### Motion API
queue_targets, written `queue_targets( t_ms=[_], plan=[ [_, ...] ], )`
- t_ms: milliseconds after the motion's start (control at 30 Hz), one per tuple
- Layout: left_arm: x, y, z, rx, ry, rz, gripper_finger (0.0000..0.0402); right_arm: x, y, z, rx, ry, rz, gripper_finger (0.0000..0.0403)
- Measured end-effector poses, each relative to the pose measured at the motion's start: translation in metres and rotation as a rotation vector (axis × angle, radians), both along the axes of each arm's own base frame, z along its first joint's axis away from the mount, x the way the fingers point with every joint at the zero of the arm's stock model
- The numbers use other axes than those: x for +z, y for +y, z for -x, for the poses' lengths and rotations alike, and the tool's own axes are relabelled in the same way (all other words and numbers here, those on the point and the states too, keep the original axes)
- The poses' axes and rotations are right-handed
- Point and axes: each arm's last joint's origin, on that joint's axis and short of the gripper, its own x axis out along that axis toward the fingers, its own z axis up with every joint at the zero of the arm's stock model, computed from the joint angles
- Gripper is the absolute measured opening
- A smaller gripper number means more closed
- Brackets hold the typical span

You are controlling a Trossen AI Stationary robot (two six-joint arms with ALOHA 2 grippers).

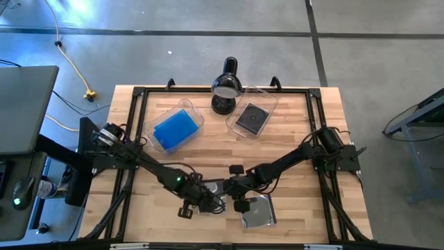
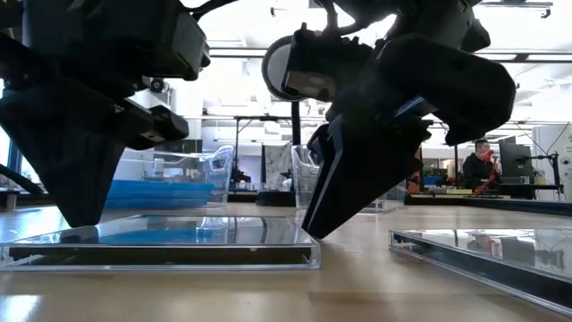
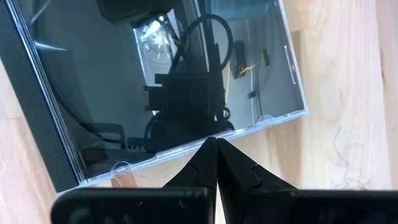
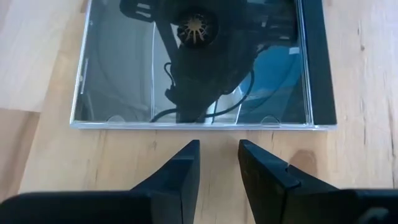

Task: Pick & place jewel cases by type
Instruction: Put the left black CD case into the right transparent bin

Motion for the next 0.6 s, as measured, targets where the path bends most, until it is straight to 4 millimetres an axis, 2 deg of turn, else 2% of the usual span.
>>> queue_targets(
  t_ms=[233,400,600],
  plan=[
    [-0.001,0.000,-0.002,-0.029,-0.053,-0.060,0.0000,-0.001,-0.001,-0.001,0.026,-0.007,0.014,0.0108],
    [0.006,-0.003,-0.007,-0.069,-0.069,-0.072,0.0000,-0.005,-0.006,-0.003,0.027,0.007,0.005,0.0108],
    [0.013,0.002,-0.004,-0.011,0.018,-0.158,0.0000,-0.006,-0.009,-0.004,0.023,0.006,0.014,0.0108]
  ],
)
